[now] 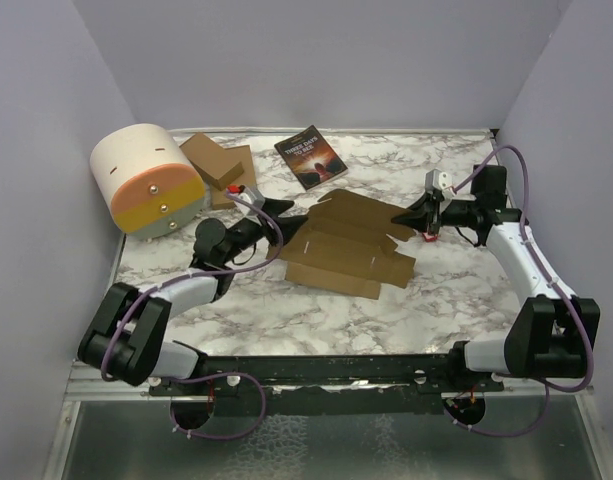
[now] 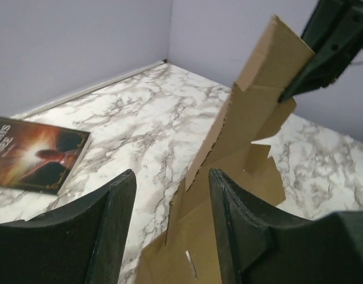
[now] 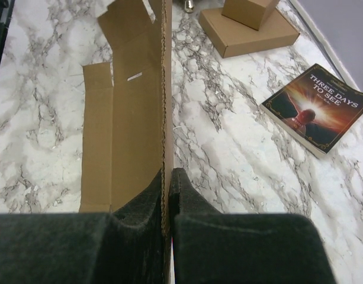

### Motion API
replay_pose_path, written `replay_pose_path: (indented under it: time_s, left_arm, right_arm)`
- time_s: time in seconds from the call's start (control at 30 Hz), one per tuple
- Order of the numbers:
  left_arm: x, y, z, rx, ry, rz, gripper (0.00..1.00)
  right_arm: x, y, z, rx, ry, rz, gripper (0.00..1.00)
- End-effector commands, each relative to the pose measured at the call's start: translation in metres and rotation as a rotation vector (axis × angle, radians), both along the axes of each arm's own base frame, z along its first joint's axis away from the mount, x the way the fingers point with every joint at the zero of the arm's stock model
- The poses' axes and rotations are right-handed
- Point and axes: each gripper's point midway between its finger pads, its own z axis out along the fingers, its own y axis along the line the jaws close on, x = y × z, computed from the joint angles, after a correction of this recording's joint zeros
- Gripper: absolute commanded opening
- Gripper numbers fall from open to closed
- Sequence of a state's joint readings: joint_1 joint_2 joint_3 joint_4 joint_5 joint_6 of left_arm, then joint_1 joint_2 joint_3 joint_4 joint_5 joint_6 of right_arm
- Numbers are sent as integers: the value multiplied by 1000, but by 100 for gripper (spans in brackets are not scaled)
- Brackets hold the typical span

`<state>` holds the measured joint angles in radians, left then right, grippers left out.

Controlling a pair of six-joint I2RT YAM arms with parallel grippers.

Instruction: Fold the paper box

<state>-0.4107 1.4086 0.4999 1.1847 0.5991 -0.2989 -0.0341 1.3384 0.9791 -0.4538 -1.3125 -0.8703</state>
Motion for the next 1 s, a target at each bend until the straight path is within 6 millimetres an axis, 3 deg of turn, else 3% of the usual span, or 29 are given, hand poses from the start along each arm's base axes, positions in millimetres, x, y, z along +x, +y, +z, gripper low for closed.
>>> replay_pose_path:
  time_s: [0.0,0.17,0.37,0.73,0.97]
  left_arm:
    - [7,33,-12,-13,166,202,61]
    - [-5,58,-25,-44,271,321,80]
    - [-3,67,-47,84,487,394,81]
    - [-14,60,-66,171,628,340,77]
    - [-17,44,-78,178,706,250,59]
  right_arm:
    - [-7,2,20,24,-24,19,1]
    - [-7,1,22,21,-27,14,1]
    - [-4,0,21,14,-23,-1,1]
    - [-2,-1,19,13,-11,-11,1]
    - [-1,-1,19,12,-7,-15,1]
